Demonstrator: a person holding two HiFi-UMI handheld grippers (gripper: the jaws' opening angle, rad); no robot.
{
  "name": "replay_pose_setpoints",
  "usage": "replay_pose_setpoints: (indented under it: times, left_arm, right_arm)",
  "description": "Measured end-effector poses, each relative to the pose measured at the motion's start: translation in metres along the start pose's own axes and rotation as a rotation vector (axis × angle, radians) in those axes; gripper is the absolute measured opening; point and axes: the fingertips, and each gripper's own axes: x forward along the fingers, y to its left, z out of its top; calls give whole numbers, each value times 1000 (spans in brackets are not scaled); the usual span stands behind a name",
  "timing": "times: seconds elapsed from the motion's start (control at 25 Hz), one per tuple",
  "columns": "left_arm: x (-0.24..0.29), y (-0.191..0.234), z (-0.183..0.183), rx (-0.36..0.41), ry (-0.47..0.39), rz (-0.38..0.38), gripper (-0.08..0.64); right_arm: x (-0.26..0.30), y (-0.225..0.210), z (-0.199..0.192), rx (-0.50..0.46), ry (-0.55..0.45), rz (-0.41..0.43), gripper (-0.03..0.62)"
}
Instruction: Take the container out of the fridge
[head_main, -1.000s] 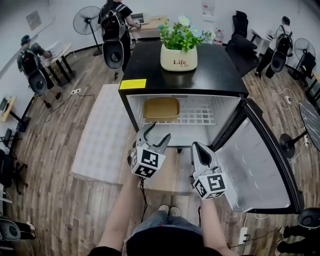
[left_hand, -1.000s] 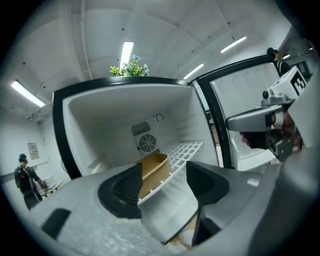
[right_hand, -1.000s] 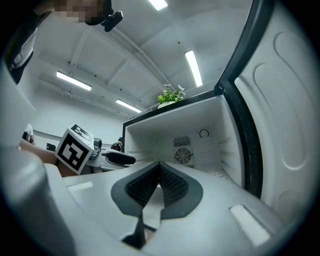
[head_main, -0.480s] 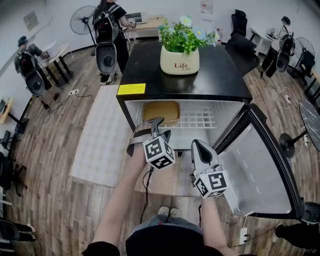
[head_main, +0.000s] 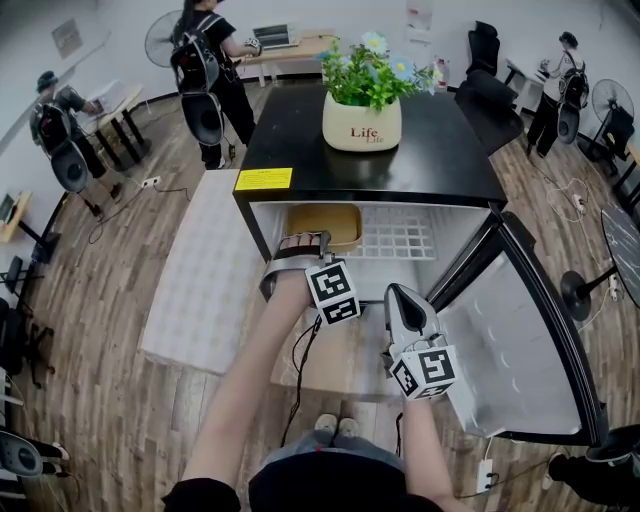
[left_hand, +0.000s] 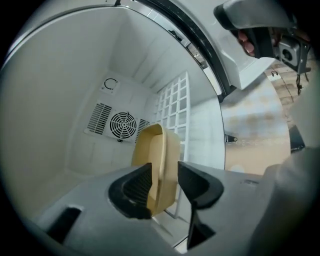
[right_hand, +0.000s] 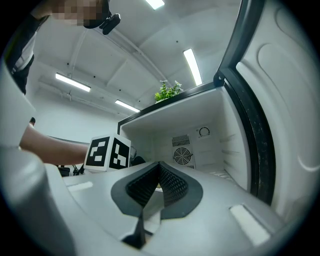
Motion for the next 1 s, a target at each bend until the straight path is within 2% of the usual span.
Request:
replay_pose_setpoints:
  times: [0.2, 0.48, 0.6, 0.76, 1.0]
  left_arm:
    - [6, -4, -4, 32, 28, -46, 133]
    - [4, -4, -3, 82, 43, -52, 89]
    - [2, -6, -1, 94, 38, -60, 81]
    - [-1, -7, 2, 102, 25, -55, 34]
    - [-8, -12, 3, 116, 10, -70, 31]
  right_arm:
    - [-1, -3, 0, 2, 0, -3, 9]
    - [-4, -3, 2, 1, 2, -2, 9]
    - [-5, -3, 2, 2, 1, -4, 9]
    - [-7, -4, 1, 3, 0, -4, 9]
    - [-13, -2, 2, 6, -5, -10, 9]
